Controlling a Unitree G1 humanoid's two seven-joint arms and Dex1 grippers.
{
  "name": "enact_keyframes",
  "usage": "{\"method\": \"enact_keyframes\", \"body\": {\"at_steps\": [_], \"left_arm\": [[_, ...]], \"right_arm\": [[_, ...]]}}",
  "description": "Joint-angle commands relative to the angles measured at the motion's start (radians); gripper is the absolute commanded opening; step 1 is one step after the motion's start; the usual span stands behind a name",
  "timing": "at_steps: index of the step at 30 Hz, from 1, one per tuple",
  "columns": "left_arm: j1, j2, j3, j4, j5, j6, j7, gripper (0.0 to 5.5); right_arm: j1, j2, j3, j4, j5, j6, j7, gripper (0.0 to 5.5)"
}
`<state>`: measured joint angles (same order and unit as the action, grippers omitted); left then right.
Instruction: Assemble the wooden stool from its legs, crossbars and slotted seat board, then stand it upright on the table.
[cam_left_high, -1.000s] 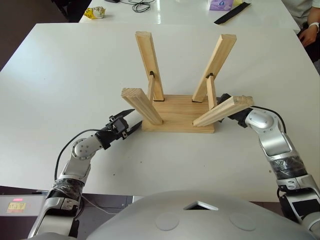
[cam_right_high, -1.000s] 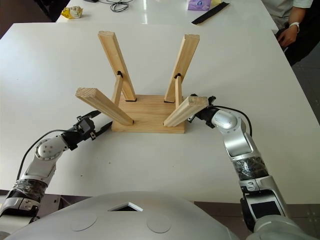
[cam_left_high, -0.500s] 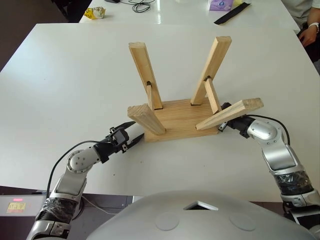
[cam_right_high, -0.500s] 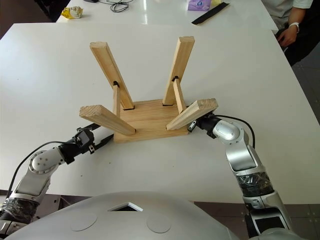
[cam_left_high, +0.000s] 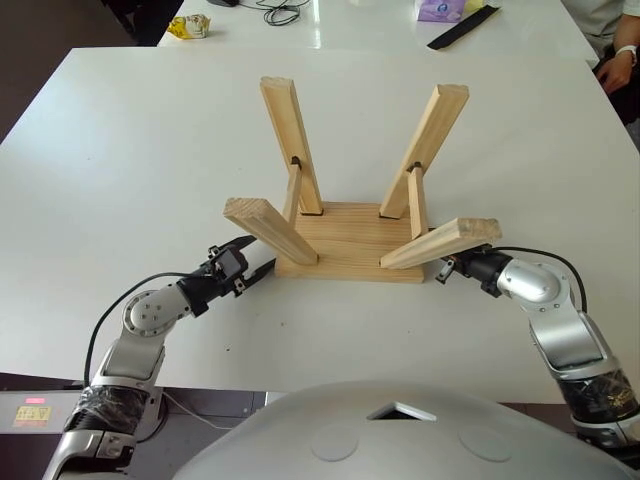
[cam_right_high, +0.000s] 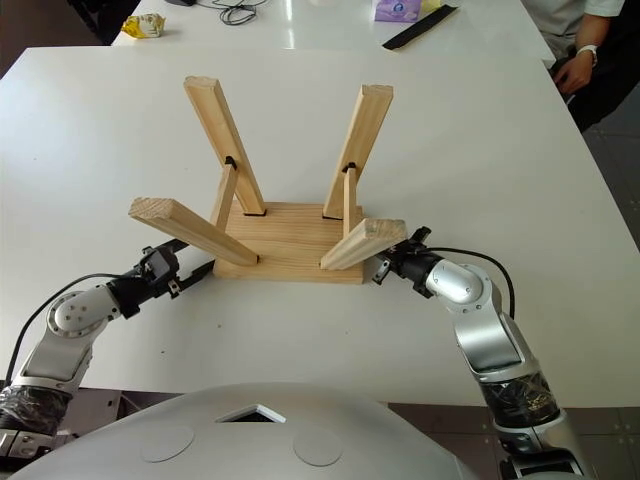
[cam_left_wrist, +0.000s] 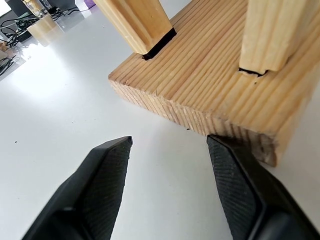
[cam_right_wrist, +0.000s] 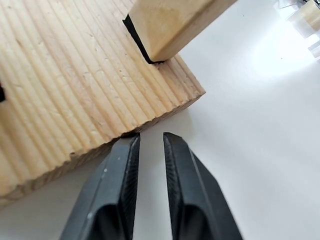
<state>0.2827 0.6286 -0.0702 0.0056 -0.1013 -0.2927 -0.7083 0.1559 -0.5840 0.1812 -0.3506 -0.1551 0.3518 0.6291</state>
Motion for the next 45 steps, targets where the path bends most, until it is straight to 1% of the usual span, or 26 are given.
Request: {"method": "enact_keyframes", "body": {"at_steps": [1,7,15,21,25,32,38,42,45], "left_arm": [[0.036,0.005,-0.017,-0.027,0.008,0.032,-0.021,2.8],[0.019,0.017,0.015,-0.004,-0.001,0.037,-0.026,2.8],[0.143,0.006,-0.009,-0.12,-0.004,0.054,-0.028,2.8],[0.103,0.007,0.014,-0.082,0.002,0.064,-0.015,2.8],[0.117,0.009,0.018,-0.09,0.001,0.059,-0.021,2.8],[0.138,0.006,0.013,-0.098,0.004,0.044,-0.026,2.8],[0.109,0.018,0.04,-0.081,-0.01,0.048,-0.031,2.8],[0.103,0.033,0.059,-0.083,-0.051,0.084,-0.061,2.8],[0.109,0.055,0.084,-0.085,-0.051,0.082,-0.072,2.78]], "right_arm": [[0.023,-0.009,-0.007,-0.039,0.022,0.015,0.012,0.88],[0.092,-0.01,-0.007,-0.1,0.035,0.039,0.016,0.88],[0.097,-0.028,-0.015,-0.137,0.049,0.068,0.025,0.88],[0.147,-0.04,-0.01,-0.227,0.06,0.106,0.033,0.88],[0.148,-0.053,-0.017,-0.272,0.069,0.14,0.044,0.88],[0.151,-0.063,-0.024,-0.282,0.075,0.153,0.051,0.88],[0.159,-0.068,-0.041,-0.292,0.101,0.167,0.061,0.88],[0.183,-0.092,-0.058,-0.292,0.121,0.164,0.079,0.88],[0.209,-0.125,-0.119,-0.272,0.152,0.151,0.102,1.34]]}}
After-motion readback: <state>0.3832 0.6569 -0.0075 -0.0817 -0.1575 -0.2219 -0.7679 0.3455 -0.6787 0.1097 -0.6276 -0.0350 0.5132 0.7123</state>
